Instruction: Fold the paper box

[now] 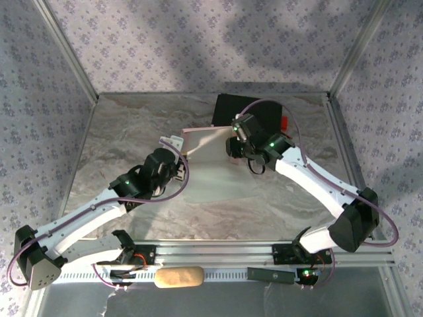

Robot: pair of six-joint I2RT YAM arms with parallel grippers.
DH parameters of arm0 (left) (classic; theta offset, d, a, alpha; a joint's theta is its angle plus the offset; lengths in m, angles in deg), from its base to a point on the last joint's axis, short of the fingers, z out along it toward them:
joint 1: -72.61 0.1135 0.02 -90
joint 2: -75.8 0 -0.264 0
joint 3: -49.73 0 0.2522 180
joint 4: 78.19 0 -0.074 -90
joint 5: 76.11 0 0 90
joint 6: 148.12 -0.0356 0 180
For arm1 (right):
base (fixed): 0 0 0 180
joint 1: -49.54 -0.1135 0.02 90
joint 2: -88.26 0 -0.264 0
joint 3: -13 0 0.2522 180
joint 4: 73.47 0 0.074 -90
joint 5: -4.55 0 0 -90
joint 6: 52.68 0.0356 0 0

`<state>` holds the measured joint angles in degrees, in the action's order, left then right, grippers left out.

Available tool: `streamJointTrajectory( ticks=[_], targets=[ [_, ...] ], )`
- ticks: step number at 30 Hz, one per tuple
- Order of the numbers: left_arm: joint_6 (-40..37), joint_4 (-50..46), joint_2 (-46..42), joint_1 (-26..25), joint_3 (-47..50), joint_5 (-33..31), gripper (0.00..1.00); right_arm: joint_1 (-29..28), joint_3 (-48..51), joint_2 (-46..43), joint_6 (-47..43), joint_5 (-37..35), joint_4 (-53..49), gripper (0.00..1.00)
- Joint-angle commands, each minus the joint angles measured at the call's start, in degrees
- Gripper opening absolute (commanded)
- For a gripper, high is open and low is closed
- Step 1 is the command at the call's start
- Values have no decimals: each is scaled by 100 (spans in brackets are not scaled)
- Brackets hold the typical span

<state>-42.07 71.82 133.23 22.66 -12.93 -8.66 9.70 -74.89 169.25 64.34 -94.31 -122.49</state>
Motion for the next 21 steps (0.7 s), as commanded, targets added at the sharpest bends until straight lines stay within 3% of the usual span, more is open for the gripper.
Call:
streamJointTrajectory(
  ticks=[1,10,14,21],
  targets=[
    [120,487,-198,74,-28,678,0,117,147,-160,-125,664,499,39],
    [258,601,-221,243,23,942,0,193,355,-216,-154,700,610,33],
    [260,599,-197,248,-9,971,0,113,274,-99,-113,156,444,30],
    [284,595,-171,242,-33,1014,0,-163,-63,186,127,-885,-22,14]
  ],
)
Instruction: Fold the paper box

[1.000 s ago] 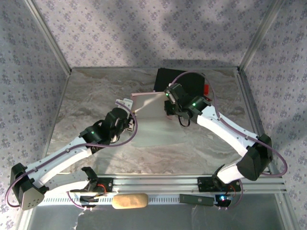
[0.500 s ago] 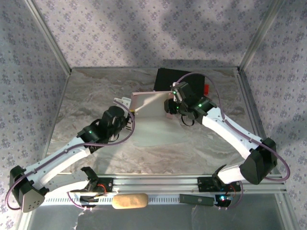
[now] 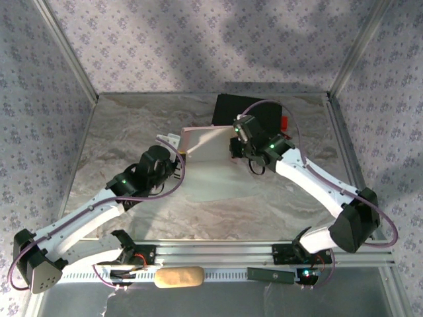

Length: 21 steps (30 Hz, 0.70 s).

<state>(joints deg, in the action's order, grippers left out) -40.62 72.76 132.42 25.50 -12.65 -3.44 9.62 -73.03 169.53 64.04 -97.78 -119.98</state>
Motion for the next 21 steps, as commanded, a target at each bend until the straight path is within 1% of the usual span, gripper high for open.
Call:
streamJointTrajectory(
  ticks=[1,3,5,11,14,15,16,17,19,21],
  targets=[
    [147,496,-82,-38,-56,488,0,-183,-283,201,204,-632,-349,13],
    [157,495,-57,-49,-60,486,0,-233,-362,271,311,-850,-465,9],
    [175,500,-38,-58,-75,469,0,-302,-447,338,428,-1086,-605,8],
    [200,474,62,-179,-100,225,0,-361,-543,414,879,-1610,-1025,0],
    [227,440,85,-211,-120,140,0,-375,-560,395,881,-1807,-1168,0],
    [236,453,90,-215,-121,150,0,-363,-524,366,864,-1750,-1106,0],
    [241,466,86,-215,-113,184,0,-353,-474,335,763,-1623,-995,0],
    [254,478,82,-213,-101,215,0,-313,-349,259,515,-1246,-708,1],
    [287,492,71,-189,-87,284,0,-163,-51,51,237,-502,-203,10],
    [412,563,-4,-54,-26,511,0,238,255,-166,91,560,396,18]
  ],
)
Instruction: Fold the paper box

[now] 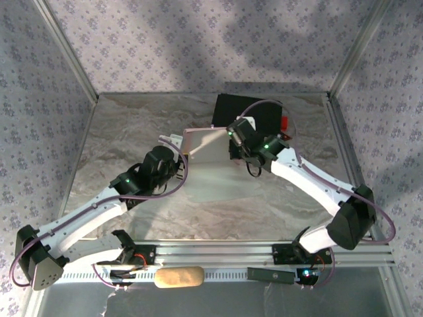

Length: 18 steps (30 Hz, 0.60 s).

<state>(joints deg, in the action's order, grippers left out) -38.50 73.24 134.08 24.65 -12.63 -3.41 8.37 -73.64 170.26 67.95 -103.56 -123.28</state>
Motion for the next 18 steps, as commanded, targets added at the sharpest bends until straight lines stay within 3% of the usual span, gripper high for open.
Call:
streamJointTrajectory(
  ticks=[1,3,6,18],
  targets=[
    [262,555,-212,98,16,614,0,518,402,-305,-289,1478,870,19],
    [312,585,-281,169,53,709,0,753,714,-462,-458,2133,1143,23],
    [297,558,-282,190,27,740,0,862,860,-567,-584,2508,1298,27],
    [246,497,-212,186,-107,763,0,1118,1180,-693,-653,2849,1601,35]
  ],
)
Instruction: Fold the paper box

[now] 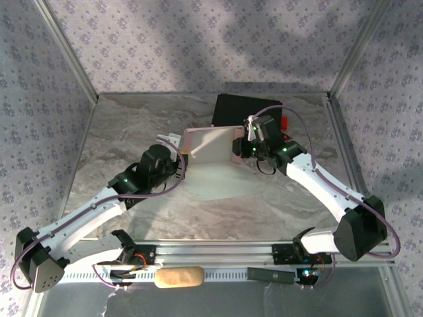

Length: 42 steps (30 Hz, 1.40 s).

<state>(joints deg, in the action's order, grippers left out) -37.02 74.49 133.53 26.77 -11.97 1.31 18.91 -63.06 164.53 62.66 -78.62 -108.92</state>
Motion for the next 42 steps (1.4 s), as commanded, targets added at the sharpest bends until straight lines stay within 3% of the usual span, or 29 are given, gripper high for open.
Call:
streamJointTrajectory(
  ticks=[1,8,18,23,27,35,42],
  targets=[
    [100,372,-153,-26,-180,291,0,80,147,-122,-139,416,203,37],
    [96,370,-153,1,-197,317,0,124,157,-121,-282,465,210,39],
    [87,372,-87,6,-189,316,0,181,198,-306,-297,317,106,19],
    [88,401,-77,1,-194,326,0,44,-12,-197,-269,-416,-281,5],
    [78,381,-51,-18,-209,293,0,-136,-123,-150,-162,-947,-450,1],
    [10,256,-22,-164,-294,-55,0,-309,-465,21,-94,-1772,-952,0],
    [33,122,256,-628,-503,-1048,0,-800,-932,281,572,-3317,-1760,0]
  ],
)
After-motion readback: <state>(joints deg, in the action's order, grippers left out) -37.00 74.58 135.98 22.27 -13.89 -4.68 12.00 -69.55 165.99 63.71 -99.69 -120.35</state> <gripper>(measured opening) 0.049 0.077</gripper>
